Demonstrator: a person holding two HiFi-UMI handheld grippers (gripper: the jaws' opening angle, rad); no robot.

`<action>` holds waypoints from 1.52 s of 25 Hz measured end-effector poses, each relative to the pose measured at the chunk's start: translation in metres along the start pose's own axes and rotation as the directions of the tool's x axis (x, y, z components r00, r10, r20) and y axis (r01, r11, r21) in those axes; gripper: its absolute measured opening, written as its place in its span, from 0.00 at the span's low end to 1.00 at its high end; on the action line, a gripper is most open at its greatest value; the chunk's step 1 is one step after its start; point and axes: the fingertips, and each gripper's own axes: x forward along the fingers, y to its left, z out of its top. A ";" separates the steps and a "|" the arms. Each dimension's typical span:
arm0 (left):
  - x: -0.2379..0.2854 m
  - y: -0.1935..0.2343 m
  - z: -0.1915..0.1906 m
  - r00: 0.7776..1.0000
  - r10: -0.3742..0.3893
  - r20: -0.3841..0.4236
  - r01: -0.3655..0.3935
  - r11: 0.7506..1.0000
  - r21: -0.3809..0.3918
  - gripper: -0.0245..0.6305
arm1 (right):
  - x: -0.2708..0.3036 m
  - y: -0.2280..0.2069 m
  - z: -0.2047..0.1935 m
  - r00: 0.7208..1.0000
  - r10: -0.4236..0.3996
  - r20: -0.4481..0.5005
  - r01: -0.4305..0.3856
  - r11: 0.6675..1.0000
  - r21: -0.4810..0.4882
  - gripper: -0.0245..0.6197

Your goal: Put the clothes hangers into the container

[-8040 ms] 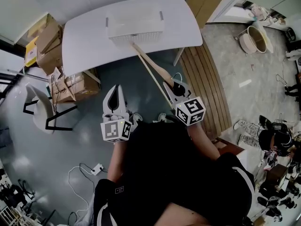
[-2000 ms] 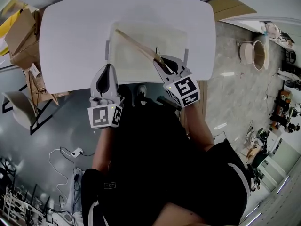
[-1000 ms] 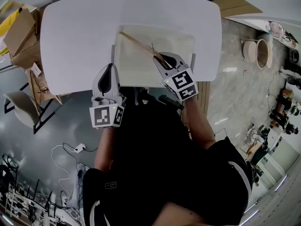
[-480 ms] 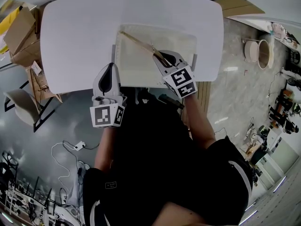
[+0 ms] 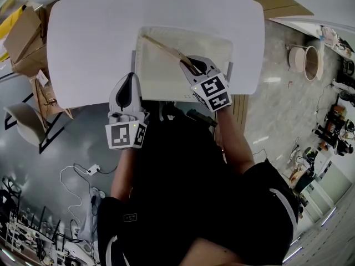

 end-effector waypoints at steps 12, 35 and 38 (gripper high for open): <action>-0.002 -0.003 -0.002 1.000 -0.004 0.004 0.004 1.000 -0.002 0.04 | 0.003 -0.019 0.000 1.000 -0.026 -0.004 0.026 0.999 0.022 0.14; -0.023 -0.009 -0.003 1.000 -0.005 0.024 0.005 1.000 0.003 0.04 | 0.010 -0.072 -0.017 0.977 -0.169 -0.132 0.179 0.982 0.065 0.24; -0.026 -0.009 -0.002 1.000 -0.002 0.027 0.002 1.000 0.002 0.04 | 0.010 -0.077 -0.020 0.972 -0.180 -0.150 0.191 0.980 0.063 0.25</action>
